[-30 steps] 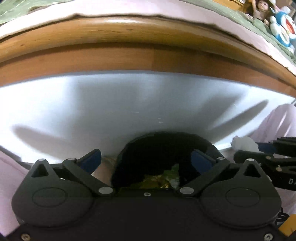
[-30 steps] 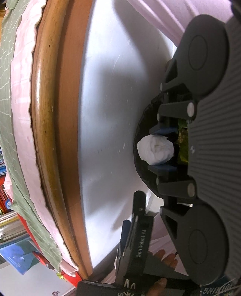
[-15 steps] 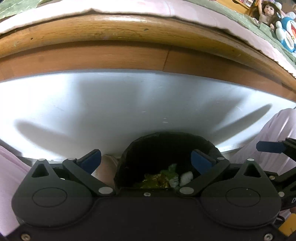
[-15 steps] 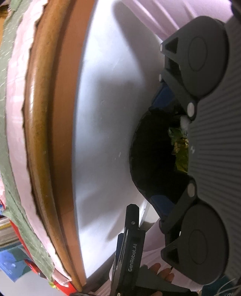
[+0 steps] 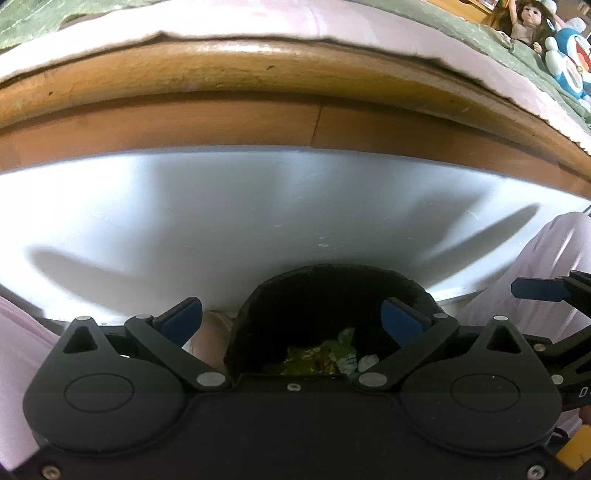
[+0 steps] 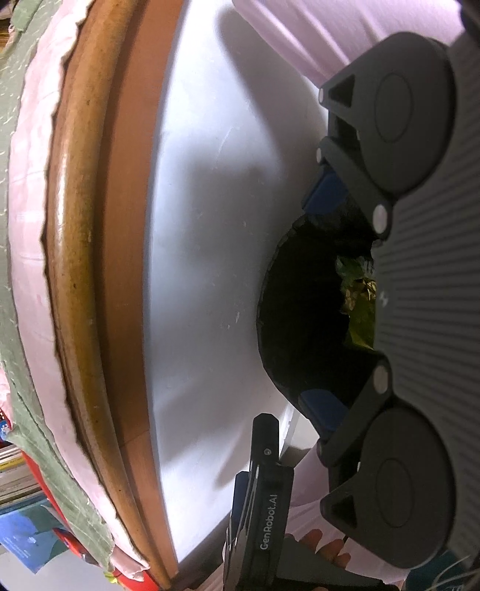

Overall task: Collect trash
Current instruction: 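Raise both open tools back over the sheet, then grasp the green plastic bag with the left tool while the right tool grasps the blue-white carton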

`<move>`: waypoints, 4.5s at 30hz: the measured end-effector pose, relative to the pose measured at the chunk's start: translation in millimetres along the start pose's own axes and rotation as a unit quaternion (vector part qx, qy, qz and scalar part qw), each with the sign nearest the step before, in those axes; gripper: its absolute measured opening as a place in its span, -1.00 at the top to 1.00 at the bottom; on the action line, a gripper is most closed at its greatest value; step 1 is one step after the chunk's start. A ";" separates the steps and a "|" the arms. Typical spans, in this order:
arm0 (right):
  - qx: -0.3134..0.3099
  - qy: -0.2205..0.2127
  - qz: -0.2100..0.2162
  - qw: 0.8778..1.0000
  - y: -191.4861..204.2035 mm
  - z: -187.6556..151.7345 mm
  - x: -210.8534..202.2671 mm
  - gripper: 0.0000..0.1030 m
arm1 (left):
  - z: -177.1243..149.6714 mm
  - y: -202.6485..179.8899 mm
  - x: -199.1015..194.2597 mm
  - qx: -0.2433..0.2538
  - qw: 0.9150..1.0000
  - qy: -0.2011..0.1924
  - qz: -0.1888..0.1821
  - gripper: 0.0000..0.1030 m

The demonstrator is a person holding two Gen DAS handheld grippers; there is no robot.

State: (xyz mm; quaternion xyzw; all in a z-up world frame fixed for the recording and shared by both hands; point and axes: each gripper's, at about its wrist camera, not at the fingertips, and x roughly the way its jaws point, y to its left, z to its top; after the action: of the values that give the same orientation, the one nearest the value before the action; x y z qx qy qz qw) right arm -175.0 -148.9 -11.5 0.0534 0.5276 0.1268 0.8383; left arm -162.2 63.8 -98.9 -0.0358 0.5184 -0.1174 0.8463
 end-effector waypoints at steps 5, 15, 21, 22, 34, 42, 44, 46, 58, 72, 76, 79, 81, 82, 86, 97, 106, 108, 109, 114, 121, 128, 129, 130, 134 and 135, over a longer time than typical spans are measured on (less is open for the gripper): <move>-0.006 -0.017 -0.007 1.000 -0.1 5.0 -10.7 -1.00 | 1.0 -5.3 -9.4 0.012 1.000 -0.010 -0.004 -1.00; -0.027 -0.082 0.004 0.996 -4.9 26.7 -55.7 -1.00 | 19.0 -17.0 -57.2 0.024 0.997 -0.055 -0.042 -1.00; -0.041 -0.138 0.016 0.990 -8.1 51.3 -84.4 -1.00 | 33.8 -24.7 -90.2 0.034 0.994 -0.097 -0.047 -1.00; -0.045 -0.147 0.019 0.988 -9.2 56.5 -88.5 -1.00 | 37.6 -25.1 -94.8 0.035 0.993 -0.103 -0.045 -1.00; -0.110 -0.229 0.002 0.967 -9.0 134.9 -104.3 -1.00 | 113.7 -21.5 -120.1 0.031 0.980 -0.195 -0.038 -1.00; -0.077 -0.286 0.008 0.955 -23.5 206.2 -105.1 -1.00 | 206.5 -21.5 -121.3 0.056 0.962 -0.268 -0.018 -1.00; -0.076 -0.293 0.001 0.953 -27.9 223.0 -100.0 -1.00 | 232.1 -21.7 -113.8 0.054 0.960 -0.276 -0.005 -1.00; -0.074 -0.295 -0.008 0.953 -33.1 240.5 -91.6 -1.00 | 254.2 -21.5 -106.4 0.052 0.958 -0.281 0.005 -1.00; -0.056 -0.250 -0.017 0.967 -66.2 327.8 -3.7 -0.96 | 368.5 -39.6 -20.4 0.113 0.956 -0.264 0.060 -1.00; -0.038 -0.193 -0.024 0.980 -78.6 380.4 96.7 -0.29 | 402.7 -13.3 24.0 0.053 0.969 -0.236 0.041 -1.00; -0.033 -0.187 -0.019 0.982 -84.2 384.8 109.6 0.18 | 407.6 -12.9 32.6 0.058 0.970 -0.232 0.045 -1.00; -0.024 -0.202 -0.011 0.979 -87.8 382.2 104.9 0.27 | 415.5 -15.3 42.5 0.058 0.973 -0.222 0.020 -1.00; -0.028 -0.221 -0.021 0.975 -89.5 379.4 99.2 0.36 | 420.7 -18.0 49.9 0.050 0.975 -0.215 0.005 -1.00; -0.031 -0.229 -0.033 0.972 -90.3 377.9 96.3 0.36 | 422.3 -20.1 52.6 0.049 0.975 -0.219 -0.001 -1.00; -0.031 -0.249 -0.054 0.967 -99.4 377.0 83.6 0.36 | 429.1 -40.5 66.6 0.079 0.971 -0.227 -0.003 -0.96; -0.015 -0.269 -0.065 0.961 -119.1 371.8 65.5 0.34 | 433.6 -66.7 113.6 0.071 0.977 -0.198 -0.015 -0.24; -0.015 -0.273 -0.062 0.960 -118.9 370.4 61.5 0.32 | 434.7 -58.5 119.1 0.055 0.976 -0.210 -0.022 0.44; -0.015 -0.271 -0.059 0.961 -117.7 369.5 62.5 0.32 | 432.8 -57.8 114.0 0.053 0.975 -0.214 -0.032 0.44; -0.013 -0.268 -0.055 0.962 -117.5 369.4 63.5 0.32 | 431.5 -57.7 110.1 0.051 0.974 -0.218 -0.035 0.44; -0.023 -0.260 -0.040 0.964 -108.7 366.8 63.6 0.32 | 423.4 -56.5 87.5 0.060 0.971 -0.227 -0.038 0.44; -0.027 -0.241 -0.022 0.970 -97.2 350.8 52.8 0.32 | 401.5 -46.5 53.9 0.056 0.969 -0.239 -0.037 0.43; -0.043 -0.244 -0.019 0.969 -75.6 323.7 27.3 0.32 | 363.5 -42.5 27.2 0.050 0.969 -0.237 -0.040 0.43; -0.047 -0.243 -0.020 0.969 -72.4 319.7 24.3 0.32 | 356.7 -42.3 22.3 0.050 0.970 -0.236 -0.040 0.43; -0.052 -0.243 -0.022 0.968 -69.1 315.3 20.8 0.32 | 351.2 -42.0 18.3 0.049 0.970 -0.235 -0.042 0.43; -0.064 -0.248 -0.024 0.966 -58.3 296.1 5.2 0.32 | 327.2 -41.1 1.0 0.052 0.970 -0.234 -0.047 0.43; -0.063 -0.247 -0.019 0.967 -56.9 291.6 2.3 0.32 | 321.9 -40.6 -2.7 0.052 0.970 -0.234 -0.048 0.43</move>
State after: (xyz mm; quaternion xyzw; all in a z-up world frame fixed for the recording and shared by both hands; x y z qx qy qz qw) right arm 96.7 -190.1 101.3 0.0204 0.2962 0.1269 0.9464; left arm 115.2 5.4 58.8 -0.0427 0.2968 -0.1731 0.9382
